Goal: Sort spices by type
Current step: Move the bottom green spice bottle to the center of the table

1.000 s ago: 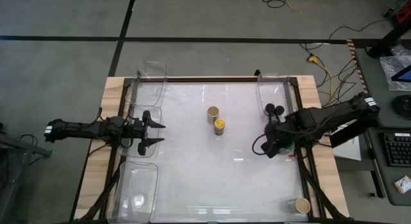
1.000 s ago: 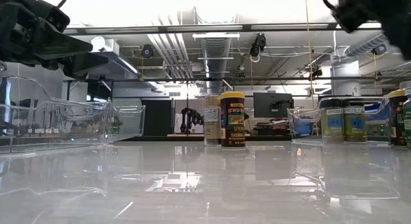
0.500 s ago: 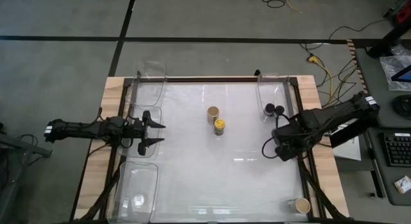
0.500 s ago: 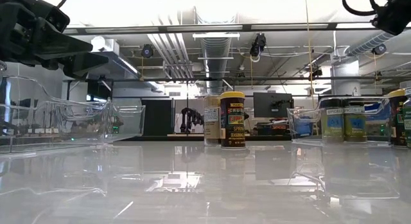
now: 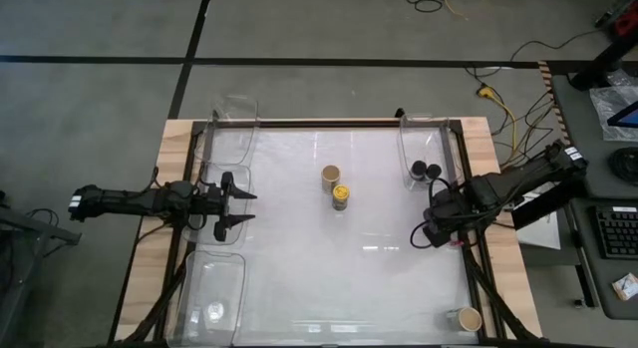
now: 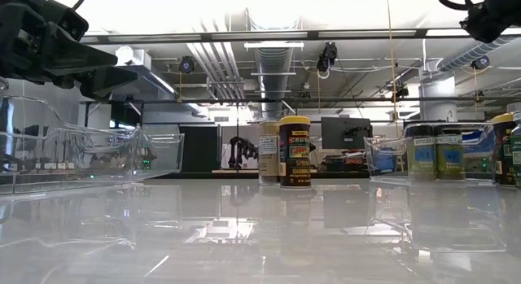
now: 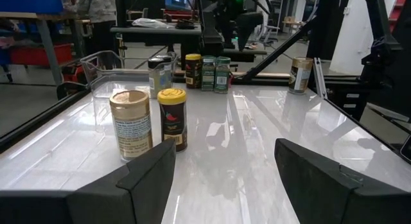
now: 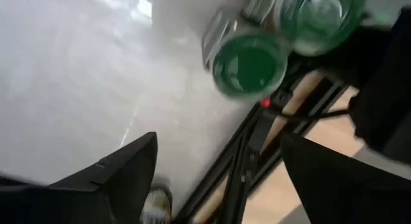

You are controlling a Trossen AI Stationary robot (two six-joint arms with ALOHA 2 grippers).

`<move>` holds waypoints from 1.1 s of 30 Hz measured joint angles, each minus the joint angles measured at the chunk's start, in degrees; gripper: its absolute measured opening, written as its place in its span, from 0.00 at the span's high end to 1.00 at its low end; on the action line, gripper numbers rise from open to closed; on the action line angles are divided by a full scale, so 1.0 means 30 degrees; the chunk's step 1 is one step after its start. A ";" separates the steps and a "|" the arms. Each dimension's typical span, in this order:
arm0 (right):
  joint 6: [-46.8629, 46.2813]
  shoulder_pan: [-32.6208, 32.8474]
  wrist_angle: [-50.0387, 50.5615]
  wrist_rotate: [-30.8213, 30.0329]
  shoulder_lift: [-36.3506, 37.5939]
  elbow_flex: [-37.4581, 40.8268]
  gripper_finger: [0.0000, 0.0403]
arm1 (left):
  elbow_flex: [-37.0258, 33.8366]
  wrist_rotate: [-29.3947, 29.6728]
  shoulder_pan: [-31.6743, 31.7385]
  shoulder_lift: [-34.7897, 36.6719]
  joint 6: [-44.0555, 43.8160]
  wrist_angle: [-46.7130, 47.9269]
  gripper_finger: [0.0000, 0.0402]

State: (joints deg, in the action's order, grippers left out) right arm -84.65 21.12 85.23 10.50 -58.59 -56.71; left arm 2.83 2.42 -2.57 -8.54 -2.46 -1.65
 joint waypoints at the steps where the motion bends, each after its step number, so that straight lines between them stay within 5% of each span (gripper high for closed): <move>1: -0.0282 -0.0007 0.0013 -0.0420 0.0000 0.0042 0.18 | 0.0002 -0.0006 0.0000 -0.0006 -0.0002 0.0007 0.37; 8: -0.1718 -0.0044 0.1685 -0.0576 0.0035 0.0216 0.16 | 0.0006 0.0000 0.0000 -0.0007 0.0000 0.0001 0.37; 33: -0.2813 -0.0044 -0.1121 -0.2023 0.0634 0.3039 0.25 | 0.0000 -0.0006 0.0000 -0.0004 0.0000 0.0004 0.37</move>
State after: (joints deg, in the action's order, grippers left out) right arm -93.09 20.99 81.87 4.43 -56.69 -47.60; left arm 2.83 2.40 -2.57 -8.55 -2.46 -1.64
